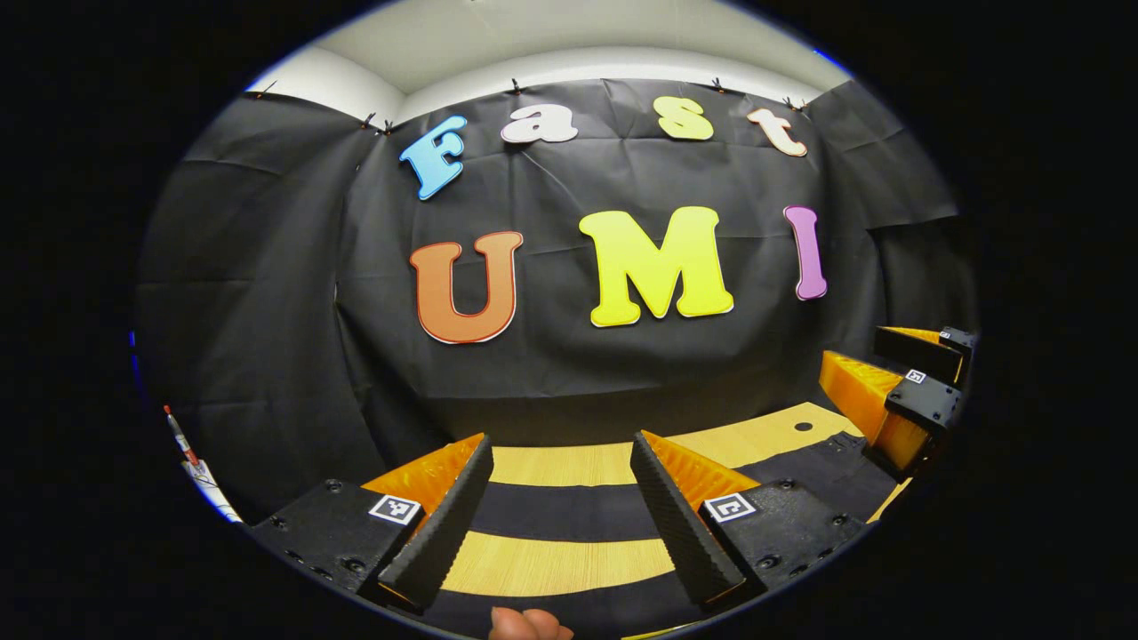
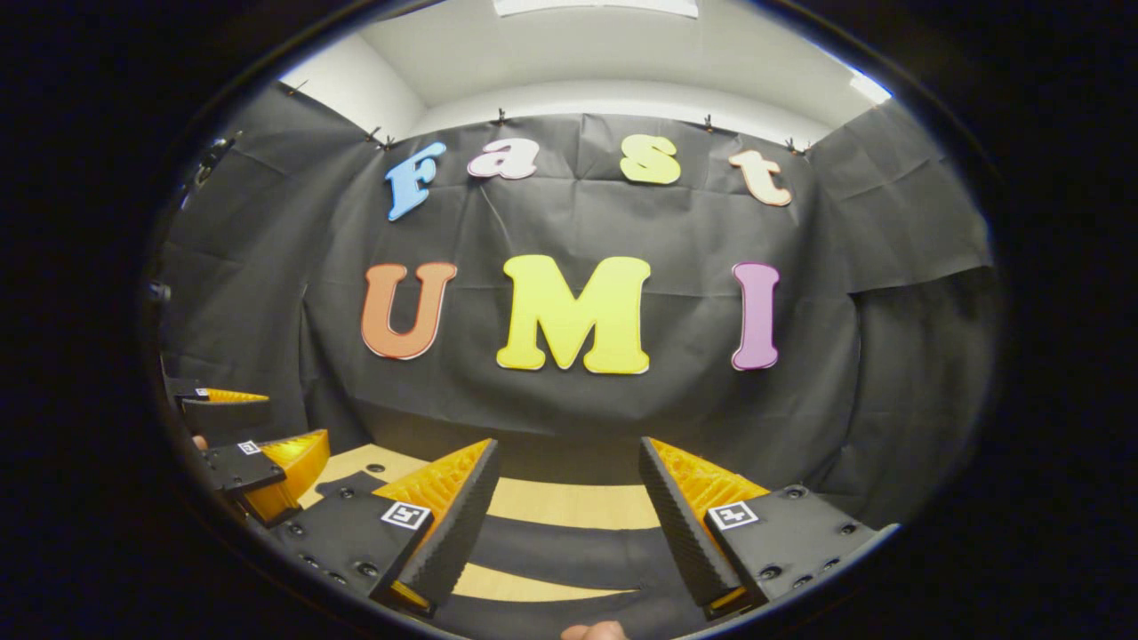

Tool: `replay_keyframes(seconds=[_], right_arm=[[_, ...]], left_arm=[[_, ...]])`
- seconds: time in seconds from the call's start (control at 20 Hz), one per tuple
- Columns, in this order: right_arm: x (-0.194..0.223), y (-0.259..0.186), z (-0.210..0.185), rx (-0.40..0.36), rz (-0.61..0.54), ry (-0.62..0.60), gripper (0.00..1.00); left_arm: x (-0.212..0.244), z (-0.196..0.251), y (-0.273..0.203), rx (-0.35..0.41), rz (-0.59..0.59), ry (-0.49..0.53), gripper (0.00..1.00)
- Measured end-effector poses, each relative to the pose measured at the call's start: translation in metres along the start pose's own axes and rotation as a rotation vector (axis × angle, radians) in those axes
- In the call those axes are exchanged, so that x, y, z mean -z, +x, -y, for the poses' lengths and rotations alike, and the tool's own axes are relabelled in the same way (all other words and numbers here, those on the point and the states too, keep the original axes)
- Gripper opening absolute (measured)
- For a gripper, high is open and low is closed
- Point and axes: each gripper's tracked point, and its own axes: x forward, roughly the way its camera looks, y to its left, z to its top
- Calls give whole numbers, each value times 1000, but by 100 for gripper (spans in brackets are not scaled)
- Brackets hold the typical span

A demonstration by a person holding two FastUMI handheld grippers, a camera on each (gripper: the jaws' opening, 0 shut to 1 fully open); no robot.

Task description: Grasp the waist and the cuffs of the jeans and fold them to make the two legs overlap; first hold the waist and fold one-third of the jeans toward the cuffs, then hold the cuffs and fold the remaining one-third in the same direction to finish folding.

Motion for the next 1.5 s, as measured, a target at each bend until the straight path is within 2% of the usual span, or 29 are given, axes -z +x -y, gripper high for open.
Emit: replay_keyframes(seconds=[0.15,0.3,0.45,0.6,0.7,0.8,0.9,1.05,1.5], right_arm=[[2,3,1,-11,-8,2,97],[6,5,8,-26,-18,-23,96],[19,6,20,-37,-51,-28,96],[24,11,30,-43,-69,-32,97],[25,17,33,-50,-73,-42,97],[24,22,35,-53,-71,-51,97],[24,25,38,-55,-71,-57,97],[26,26,44,-47,-75,-69,97],[29,29,77,39,-91,-87,97]], left_arm=[[24,-14,-16,-11,-97,-118,100],[73,-28,-56,-39,-276,-367,100],[127,-38,-99,-104,-459,-676,99],[174,-32,-137,-166,-589,-1079,99],[197,-39,-157,-239,-624,-1295,99],[211,-54,-163,-302,-622,-1430,99],[225,-56,-167,-365,-622,-1499,99],[247,-65,-169,-418,-653,-1535,100],[263,-70,-148,-411,-672,-1527,99]])
